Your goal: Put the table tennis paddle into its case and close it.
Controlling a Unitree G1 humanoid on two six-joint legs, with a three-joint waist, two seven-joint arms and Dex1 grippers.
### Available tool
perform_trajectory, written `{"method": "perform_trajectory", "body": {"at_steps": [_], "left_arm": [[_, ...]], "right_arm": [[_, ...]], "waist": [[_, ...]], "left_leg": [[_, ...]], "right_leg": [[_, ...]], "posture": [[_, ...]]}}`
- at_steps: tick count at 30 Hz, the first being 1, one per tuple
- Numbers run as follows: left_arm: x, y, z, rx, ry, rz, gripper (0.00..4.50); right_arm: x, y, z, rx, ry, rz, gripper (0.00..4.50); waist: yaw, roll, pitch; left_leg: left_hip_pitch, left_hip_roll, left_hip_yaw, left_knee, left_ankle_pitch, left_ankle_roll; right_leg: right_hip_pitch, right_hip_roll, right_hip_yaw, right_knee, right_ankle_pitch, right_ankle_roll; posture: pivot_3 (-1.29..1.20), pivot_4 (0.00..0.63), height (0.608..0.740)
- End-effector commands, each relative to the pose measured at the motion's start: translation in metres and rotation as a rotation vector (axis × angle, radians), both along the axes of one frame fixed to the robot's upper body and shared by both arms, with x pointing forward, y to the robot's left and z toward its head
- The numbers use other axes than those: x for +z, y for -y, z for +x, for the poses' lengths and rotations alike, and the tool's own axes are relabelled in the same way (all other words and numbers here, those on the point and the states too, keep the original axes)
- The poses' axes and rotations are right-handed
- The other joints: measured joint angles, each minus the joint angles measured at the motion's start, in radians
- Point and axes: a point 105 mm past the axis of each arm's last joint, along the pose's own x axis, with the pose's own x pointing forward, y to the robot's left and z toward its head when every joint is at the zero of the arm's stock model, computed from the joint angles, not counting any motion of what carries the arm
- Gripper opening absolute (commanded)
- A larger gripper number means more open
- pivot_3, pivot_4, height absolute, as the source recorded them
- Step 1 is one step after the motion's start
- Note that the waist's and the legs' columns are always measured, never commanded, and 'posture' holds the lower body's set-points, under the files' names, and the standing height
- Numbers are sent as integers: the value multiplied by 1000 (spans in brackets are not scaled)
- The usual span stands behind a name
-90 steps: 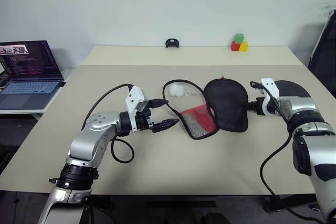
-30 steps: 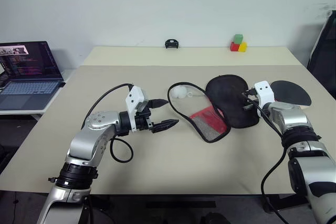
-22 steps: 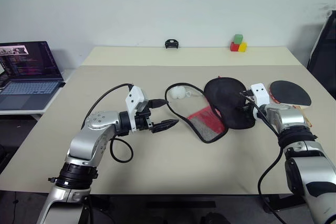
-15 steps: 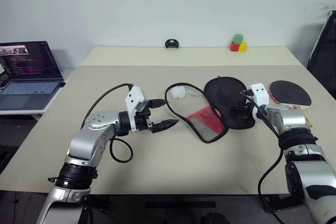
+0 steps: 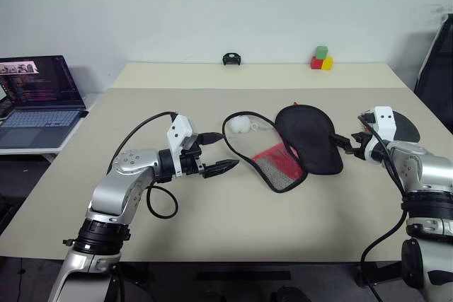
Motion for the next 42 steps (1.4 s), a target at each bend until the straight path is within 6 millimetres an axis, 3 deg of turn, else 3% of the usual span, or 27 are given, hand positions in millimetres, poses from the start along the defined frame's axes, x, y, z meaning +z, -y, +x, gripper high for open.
{"method": "perform_trajectory", "body": {"at_steps": [1,5,9,13,20,30,33,38,42], "left_arm": [[16,-6,1,16,55,-19,4500],[16,-8,-2,17,53,-13,4500],[16,-9,-3,19,50,-12,4500],[16,-6,-3,13,51,-10,4500],[17,-4,-1,5,55,-9,4500],[18,-3,-1,2,57,-4,4500],[17,-3,-1,2,55,-5,4500],[16,-2,0,1,54,-6,4500],[16,-1,0,-1,53,-7,4500]], "right_arm": [[28,31,-4,-95,119,-64,4455],[23,70,-11,-229,104,-178,4455],[17,86,-12,-292,81,-192,4455],[1,114,-14,-412,5,-208,4455],[-17,128,-13,-438,-79,-177,4455],[-33,126,-14,-382,-168,-219,4455],[-36,124,-15,-363,-183,-234,3827],[-35,130,-17,-386,-179,-246,2098],[-41,134,-21,-393,-204,-245,2098]], "waist": [[1,0,0],[1,0,0],[-2,0,0],[-4,0,0],[-4,0,0],[-3,0,0],[-4,0,0],[-4,0,0],[-4,0,0]], "left_leg": [[0,0,0,0,0,0],[0,0,0,0,0,0],[0,0,1,0,0,0],[1,0,2,0,0,1],[1,0,3,-1,1,1],[1,0,3,-1,1,0],[1,0,3,-1,1,0],[1,0,3,0,1,0],[1,0,3,0,1,0]], "right_leg": [[0,0,0,0,0,0],[0,0,0,-1,0,0],[0,0,0,0,0,0],[1,0,1,0,0,0],[1,0,1,0,0,0],[1,0,1,0,0,0],[1,0,1,0,0,0],[1,0,1,0,0,0],[1,0,1,0,0,0]], "posture": [[0,150,740],[0,150,740],[0,150,740],[0,150,740],[0,150,740],[0,150,740],[0,150,740],[0,150,740],[0,150,740]]}}
